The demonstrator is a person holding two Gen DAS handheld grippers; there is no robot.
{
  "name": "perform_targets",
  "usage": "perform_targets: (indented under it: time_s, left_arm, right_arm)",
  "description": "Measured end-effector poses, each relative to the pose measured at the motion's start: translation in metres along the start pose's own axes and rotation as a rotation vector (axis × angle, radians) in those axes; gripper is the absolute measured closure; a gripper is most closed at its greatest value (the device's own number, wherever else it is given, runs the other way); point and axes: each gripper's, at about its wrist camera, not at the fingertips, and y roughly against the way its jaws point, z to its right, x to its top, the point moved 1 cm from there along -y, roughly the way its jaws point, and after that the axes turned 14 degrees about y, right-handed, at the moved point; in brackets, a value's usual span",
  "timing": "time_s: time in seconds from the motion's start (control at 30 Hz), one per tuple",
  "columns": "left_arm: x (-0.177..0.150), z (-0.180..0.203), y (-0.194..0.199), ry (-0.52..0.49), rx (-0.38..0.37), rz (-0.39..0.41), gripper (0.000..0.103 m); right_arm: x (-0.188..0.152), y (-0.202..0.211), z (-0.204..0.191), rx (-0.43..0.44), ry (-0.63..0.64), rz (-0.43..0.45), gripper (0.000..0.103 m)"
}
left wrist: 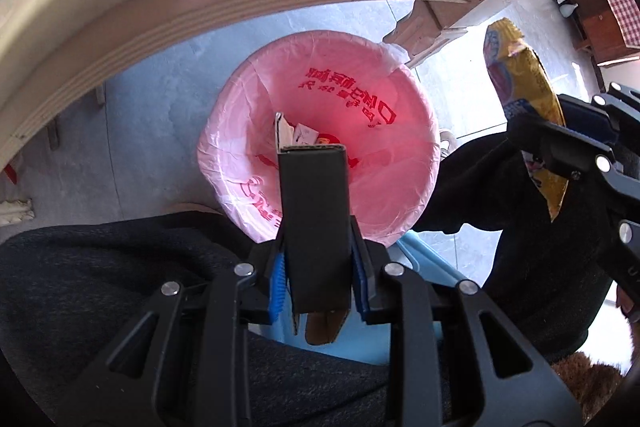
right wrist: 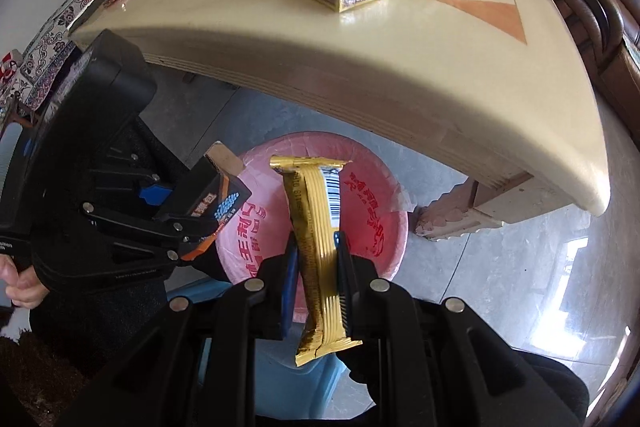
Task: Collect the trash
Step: 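Carry the black box and snack bar down over the pink bin, then open the left tool over the bin while the right tool releases the snack bar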
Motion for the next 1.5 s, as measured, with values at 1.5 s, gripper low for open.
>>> perform_targets:
  time_s: [1.5]
  left_arm:
    - [0.044,-0.021,-0.098,0.206,0.072,-0.123,0.051]
  right_arm:
    - [-0.023,-0.151,0.031,0.03,-0.195,-0.117,0.054]
